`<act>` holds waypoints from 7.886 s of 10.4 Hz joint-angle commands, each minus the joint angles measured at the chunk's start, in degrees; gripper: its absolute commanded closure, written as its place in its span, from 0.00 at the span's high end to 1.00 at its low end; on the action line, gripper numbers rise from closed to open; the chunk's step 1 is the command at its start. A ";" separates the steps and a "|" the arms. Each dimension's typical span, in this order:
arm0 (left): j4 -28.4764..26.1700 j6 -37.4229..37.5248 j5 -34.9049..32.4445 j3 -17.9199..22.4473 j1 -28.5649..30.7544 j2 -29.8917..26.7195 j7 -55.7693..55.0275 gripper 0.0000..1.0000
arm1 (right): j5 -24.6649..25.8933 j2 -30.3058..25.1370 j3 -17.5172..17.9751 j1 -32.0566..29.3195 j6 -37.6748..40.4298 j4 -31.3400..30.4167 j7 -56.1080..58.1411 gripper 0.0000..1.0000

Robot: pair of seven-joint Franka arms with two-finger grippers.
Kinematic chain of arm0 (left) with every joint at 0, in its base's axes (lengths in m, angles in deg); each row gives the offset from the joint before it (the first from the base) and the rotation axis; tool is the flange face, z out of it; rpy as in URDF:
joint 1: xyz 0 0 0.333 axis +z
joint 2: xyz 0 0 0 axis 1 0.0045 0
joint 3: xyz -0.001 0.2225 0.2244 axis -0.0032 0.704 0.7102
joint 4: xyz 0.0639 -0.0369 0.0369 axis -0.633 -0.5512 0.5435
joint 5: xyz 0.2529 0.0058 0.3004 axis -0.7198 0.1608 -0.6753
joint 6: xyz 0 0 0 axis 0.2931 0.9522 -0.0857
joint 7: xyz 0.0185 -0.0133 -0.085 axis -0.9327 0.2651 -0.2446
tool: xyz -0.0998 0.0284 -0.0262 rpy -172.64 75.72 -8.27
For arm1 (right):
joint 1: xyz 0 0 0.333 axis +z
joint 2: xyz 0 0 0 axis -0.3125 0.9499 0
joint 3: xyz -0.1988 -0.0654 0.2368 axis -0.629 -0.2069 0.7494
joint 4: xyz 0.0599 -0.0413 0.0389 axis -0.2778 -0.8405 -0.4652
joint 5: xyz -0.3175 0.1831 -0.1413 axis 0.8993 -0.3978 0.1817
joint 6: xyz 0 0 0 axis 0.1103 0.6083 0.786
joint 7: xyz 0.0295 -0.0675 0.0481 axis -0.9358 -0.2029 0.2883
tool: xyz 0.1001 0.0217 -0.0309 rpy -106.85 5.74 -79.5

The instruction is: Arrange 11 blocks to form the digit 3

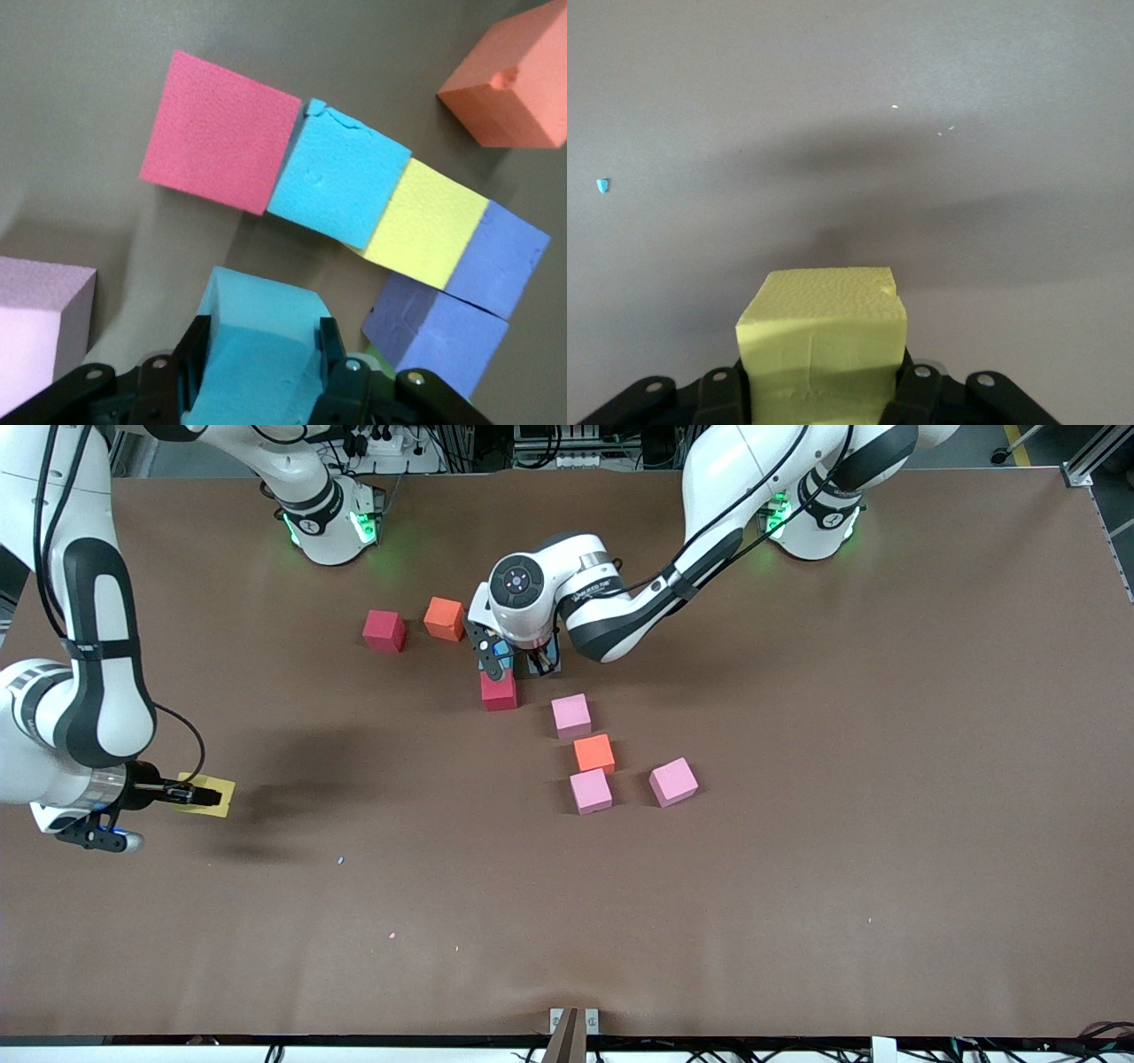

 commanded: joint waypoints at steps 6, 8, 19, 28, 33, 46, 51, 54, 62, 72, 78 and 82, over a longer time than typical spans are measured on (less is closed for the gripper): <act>3.42 -3.57 1.49 3.54 -5.56 3.89 4.04 0.00 | 0.50 -0.88 1.02 -1.48 0.36 -1.24 0.47 0.22; 3.33 -3.57 1.41 3.54 -5.56 3.97 4.56 0.00 | 0.50 -0.88 1.02 -1.49 0.27 -1.24 0.47 0.22; 3.33 -3.83 1.67 3.54 -5.56 4.94 5.18 0.00 | 0.42 -0.88 1.02 -1.49 0.27 -1.33 0.38 0.23; 3.15 -4.36 1.67 3.54 -6.18 5.12 3.42 0.00 | 0.42 -0.88 1.02 -1.49 0.36 -1.33 0.38 0.23; 3.15 -4.36 2.02 3.54 -5.91 4.94 2.99 0.16 | 0.42 -0.79 1.02 -1.49 0.27 -1.33 0.29 0.23; 3.06 -4.36 1.23 3.54 -6.00 4.68 4.99 0.46 | 0.42 -0.70 1.02 -1.57 0.27 -1.33 0.29 0.23; 2.98 -4.36 1.67 3.54 -5.83 4.59 6.94 0.44 | 0.42 -0.62 1.02 -1.49 0.10 -1.24 0.12 0.23; 2.98 -4.36 1.50 3.54 -5.83 4.68 7.12 0.47 | 0.42 -0.62 1.02 -1.49 0.01 -1.24 0.03 0.23; 2.89 -4.36 1.14 3.54 -5.56 4.68 10.10 1.00 | 0.42 -0.62 1.02 -1.13 -0.08 -1.16 -0.06 0.23; 2.28 1.43 2.11 3.28 -5.12 -2.07 6.94 1.00 | -0.37 -0.26 1.46 1.05 -0.34 -0.28 -2.52 0.23; 2.19 3.73 1.32 3.63 3.04 -6.92 5.27 1.00 | -0.20 -0.44 1.46 11.14 -0.08 0.78 -3.49 0.26; 1.92 -7.23 -4.30 3.80 6.12 -3.77 8.50 1.00 | 0.06 -0.26 1.46 19.68 -0.78 0.69 -9.70 0.26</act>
